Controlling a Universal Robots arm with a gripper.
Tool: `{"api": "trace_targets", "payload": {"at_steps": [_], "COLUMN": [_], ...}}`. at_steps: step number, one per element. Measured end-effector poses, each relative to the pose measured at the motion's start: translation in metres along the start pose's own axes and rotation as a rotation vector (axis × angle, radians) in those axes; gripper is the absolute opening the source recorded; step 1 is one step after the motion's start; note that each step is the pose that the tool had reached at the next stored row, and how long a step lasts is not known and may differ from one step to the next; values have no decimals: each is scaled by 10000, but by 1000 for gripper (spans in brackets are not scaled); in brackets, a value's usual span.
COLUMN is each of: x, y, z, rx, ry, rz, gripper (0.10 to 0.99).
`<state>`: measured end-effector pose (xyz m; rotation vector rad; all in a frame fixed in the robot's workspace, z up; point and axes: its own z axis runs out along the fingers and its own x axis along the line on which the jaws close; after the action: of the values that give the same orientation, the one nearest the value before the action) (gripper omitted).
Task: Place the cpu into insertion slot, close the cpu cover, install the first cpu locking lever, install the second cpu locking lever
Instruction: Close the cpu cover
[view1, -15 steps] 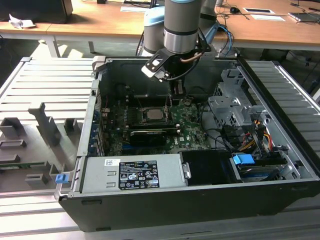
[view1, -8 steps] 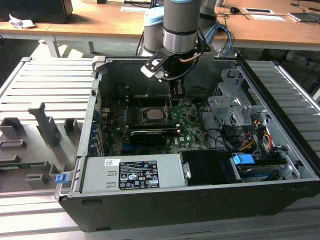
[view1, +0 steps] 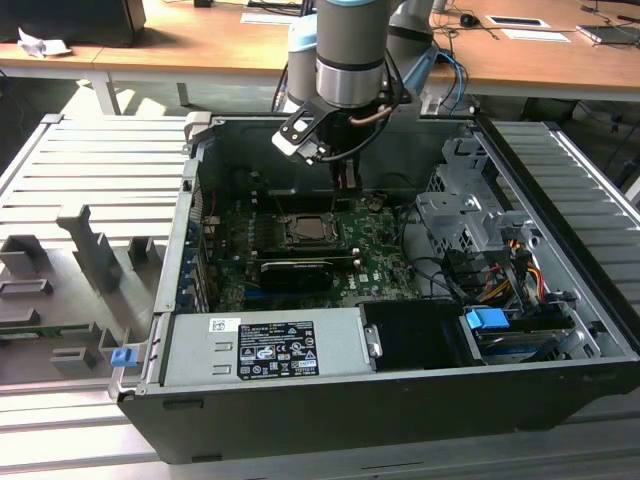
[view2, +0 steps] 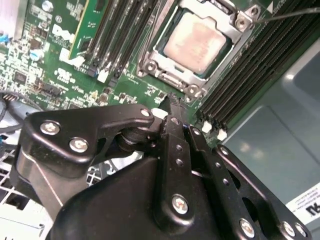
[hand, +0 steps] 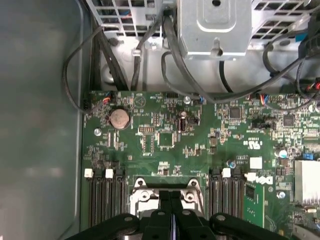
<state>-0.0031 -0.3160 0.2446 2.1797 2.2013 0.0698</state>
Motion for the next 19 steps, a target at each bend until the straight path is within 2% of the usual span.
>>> {"api": "trace_targets", "payload": {"at_steps": [3,6,8,10,13,19], "x": [0,1,2,2,4,4], "y": [-35,-80,-172,-272,-349,-387], "z": [54,87,105,111,110,108], "rx": [17,109,255,312,318,319], "ry": [1,4,7,8,9,9], "rz": [1,-39,-63,-81,-85,-85], "gripper": [106,106,106,106,106,106]}}
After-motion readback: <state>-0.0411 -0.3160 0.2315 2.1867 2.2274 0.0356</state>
